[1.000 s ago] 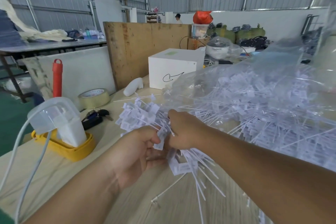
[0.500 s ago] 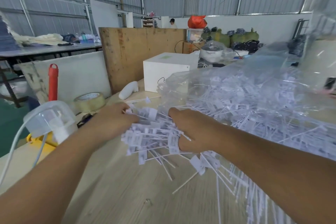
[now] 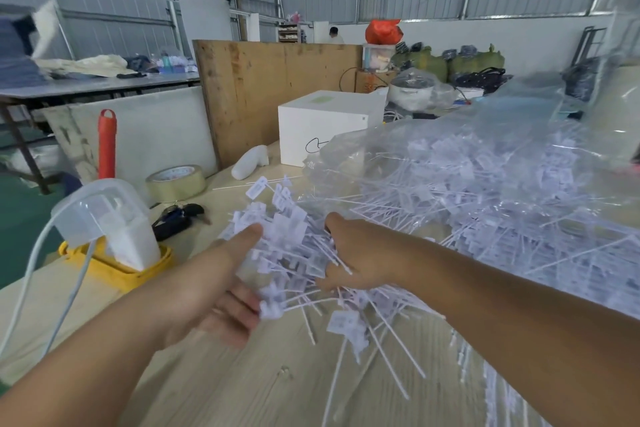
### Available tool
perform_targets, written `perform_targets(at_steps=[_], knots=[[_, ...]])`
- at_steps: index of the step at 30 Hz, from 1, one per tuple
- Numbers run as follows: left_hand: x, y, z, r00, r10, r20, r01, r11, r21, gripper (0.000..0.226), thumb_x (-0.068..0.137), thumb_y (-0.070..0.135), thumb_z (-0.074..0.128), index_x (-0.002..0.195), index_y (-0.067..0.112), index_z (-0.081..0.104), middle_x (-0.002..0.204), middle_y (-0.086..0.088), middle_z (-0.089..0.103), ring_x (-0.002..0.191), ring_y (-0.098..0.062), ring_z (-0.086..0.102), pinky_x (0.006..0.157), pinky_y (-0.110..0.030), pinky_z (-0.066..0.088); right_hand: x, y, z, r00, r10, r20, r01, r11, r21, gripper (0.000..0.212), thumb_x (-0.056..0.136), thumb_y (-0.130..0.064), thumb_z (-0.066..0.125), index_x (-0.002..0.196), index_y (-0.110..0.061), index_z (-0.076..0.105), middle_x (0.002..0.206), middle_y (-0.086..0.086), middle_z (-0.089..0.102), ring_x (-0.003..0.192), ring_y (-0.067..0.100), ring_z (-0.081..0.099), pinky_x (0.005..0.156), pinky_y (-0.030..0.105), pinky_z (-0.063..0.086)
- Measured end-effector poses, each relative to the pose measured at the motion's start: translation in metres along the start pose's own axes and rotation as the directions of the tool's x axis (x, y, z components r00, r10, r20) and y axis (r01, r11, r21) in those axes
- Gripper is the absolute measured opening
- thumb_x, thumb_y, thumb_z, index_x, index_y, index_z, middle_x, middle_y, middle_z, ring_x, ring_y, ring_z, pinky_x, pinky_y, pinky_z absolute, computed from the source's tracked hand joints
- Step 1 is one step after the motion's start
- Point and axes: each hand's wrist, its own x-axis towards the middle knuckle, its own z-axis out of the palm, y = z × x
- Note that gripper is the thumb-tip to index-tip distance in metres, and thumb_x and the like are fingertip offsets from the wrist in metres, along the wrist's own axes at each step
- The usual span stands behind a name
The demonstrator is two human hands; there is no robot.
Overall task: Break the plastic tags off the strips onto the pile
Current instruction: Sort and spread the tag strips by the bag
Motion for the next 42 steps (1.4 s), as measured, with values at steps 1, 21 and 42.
perform_targets(at_steps=[1, 21, 42], knots=[[-0.002, 0.003, 0.005, 0.998, -0.005, 0.065, 0.01, 0.997, -0.079, 0.074, 0.08, 0.072, 0.049, 0.131, 0.018, 0.043, 0.076, -0.024, 0.072, 0.062, -0.035, 0.069, 0.055, -0.04, 0.056, 0.0, -0.003, 0.001, 1.0, 0.019, 0.003, -0.019, 0.999, 0.026, 0.082, 0.078, -0.052, 0.073, 0.129, -0.004, 0.031, 0.075, -0.005, 0.035, 0.081, 0.02, 0.044, 0.064, 0.03, 0.034], [0.002, 0.002, 0.043, 0.968, 0.24, 0.076, -0.163, 0.826, -0.54, 0.036, 0.094, 0.03, 0.049, 0.118, 0.008, 0.065, 0.103, -0.022, 0.072, 0.086, -0.033, 0.072, 0.068, -0.039, 0.062, 0.006, -0.009, 0.012, 0.983, 0.181, -0.014, -0.174, 0.961, 0.215, 0.073, 0.067, -0.027, 0.082, 0.119, -0.015, 0.032, 0.1, 0.006, 0.054, 0.091, 0.027, 0.058, 0.063, 0.032, 0.043], [0.003, 0.055, -0.01, 0.672, 0.692, -0.263, -0.573, 0.711, 0.407, 0.006, 0.083, 0.039, 0.07, 0.085, 0.035, 0.067, 0.079, 0.01, 0.066, 0.068, -0.002, 0.06, 0.06, -0.026, 0.04, -0.02, -0.003, -0.003, 0.96, -0.137, -0.246, 0.108, 0.986, -0.127, 0.052, 0.08, -0.017, 0.072, 0.109, -0.019, 0.029, 0.075, -0.001, 0.044, 0.065, 0.02, 0.051, 0.053, 0.028, 0.037]])
